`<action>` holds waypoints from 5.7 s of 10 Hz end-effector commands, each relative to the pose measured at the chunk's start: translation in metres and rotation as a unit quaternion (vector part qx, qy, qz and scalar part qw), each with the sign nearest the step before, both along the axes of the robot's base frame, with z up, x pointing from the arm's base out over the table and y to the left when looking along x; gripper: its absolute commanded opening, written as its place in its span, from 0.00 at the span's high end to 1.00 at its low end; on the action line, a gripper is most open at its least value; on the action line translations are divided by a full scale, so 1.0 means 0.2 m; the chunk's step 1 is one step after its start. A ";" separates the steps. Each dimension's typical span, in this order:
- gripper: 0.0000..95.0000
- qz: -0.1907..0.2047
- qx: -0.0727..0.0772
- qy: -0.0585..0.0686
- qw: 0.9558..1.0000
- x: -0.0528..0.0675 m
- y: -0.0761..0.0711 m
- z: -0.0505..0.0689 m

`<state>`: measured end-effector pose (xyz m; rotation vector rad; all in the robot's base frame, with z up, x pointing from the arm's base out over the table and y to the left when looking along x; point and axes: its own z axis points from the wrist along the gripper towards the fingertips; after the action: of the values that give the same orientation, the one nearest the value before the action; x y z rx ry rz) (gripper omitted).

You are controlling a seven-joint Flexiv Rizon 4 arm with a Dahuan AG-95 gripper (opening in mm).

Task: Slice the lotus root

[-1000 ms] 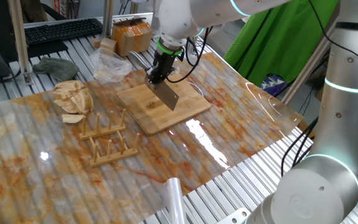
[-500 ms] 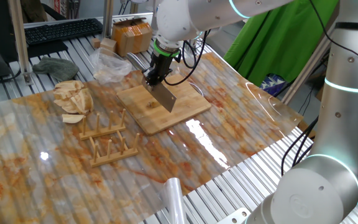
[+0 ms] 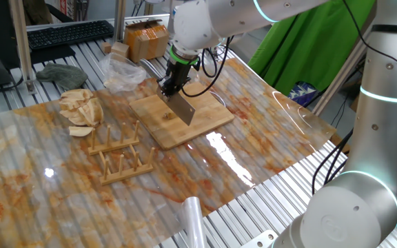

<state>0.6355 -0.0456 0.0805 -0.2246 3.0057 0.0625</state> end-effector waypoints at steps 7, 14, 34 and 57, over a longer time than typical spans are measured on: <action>1.00 0.000 -0.002 -0.011 1.000 -0.03 0.02 -0.13; 1.00 -0.011 -0.002 -0.008 1.000 -0.01 0.04 -0.18; 1.00 0.000 0.006 -0.014 1.000 -0.09 0.00 -0.21; 1.00 0.005 0.011 -0.012 1.000 -0.10 -0.07 -0.20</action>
<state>0.6142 -0.0586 0.0472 -0.2391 2.9791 0.0892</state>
